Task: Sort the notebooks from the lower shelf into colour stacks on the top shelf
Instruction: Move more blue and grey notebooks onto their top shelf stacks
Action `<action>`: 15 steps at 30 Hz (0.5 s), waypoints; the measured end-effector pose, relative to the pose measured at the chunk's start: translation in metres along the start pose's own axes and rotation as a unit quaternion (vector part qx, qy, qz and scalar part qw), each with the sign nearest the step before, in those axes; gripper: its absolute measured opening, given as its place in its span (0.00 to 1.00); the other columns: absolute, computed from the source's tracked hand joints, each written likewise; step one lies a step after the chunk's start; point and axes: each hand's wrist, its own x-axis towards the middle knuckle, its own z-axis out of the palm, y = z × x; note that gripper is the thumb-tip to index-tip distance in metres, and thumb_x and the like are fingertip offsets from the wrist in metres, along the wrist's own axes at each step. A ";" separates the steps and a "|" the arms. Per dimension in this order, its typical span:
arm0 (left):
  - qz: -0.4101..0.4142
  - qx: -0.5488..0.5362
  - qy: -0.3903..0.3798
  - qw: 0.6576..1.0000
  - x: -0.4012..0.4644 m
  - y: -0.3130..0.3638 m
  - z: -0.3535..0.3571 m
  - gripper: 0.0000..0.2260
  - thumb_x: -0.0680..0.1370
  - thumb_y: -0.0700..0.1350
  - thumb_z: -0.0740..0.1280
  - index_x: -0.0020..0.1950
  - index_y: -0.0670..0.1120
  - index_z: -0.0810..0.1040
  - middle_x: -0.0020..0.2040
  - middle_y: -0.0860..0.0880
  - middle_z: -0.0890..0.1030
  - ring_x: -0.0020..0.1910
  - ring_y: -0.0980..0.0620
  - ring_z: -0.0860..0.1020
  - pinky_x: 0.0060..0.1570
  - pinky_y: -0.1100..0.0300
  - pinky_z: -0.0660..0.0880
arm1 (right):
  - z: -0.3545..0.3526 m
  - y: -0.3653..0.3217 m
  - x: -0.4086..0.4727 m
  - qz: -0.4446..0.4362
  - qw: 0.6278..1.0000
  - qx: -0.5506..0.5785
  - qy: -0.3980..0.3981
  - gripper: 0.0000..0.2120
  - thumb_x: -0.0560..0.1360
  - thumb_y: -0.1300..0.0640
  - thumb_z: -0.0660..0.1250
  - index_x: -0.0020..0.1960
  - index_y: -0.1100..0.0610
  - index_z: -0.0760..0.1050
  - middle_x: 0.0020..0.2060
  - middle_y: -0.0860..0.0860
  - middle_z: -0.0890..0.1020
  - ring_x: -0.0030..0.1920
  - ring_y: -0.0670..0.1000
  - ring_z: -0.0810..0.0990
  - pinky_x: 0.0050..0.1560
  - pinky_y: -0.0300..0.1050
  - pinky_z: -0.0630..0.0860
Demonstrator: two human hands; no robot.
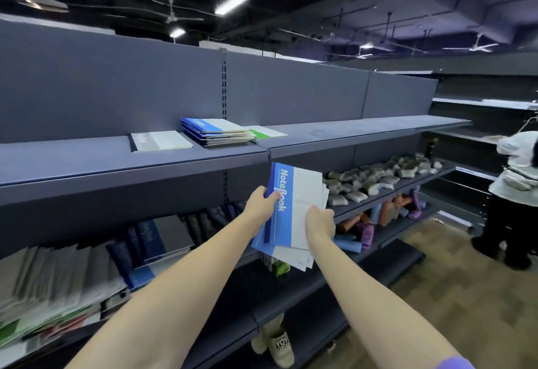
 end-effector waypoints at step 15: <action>0.134 -0.020 0.150 0.979 0.029 0.102 -0.113 0.11 0.80 0.53 0.66 0.49 0.46 0.77 0.46 0.50 0.81 0.44 0.50 0.79 0.43 0.56 0.73 | 0.048 -0.139 -0.028 -0.230 0.969 -0.026 -0.087 0.19 0.84 0.49 0.53 0.66 0.62 0.68 0.59 0.59 0.78 0.60 0.61 0.75 0.50 0.49 0.68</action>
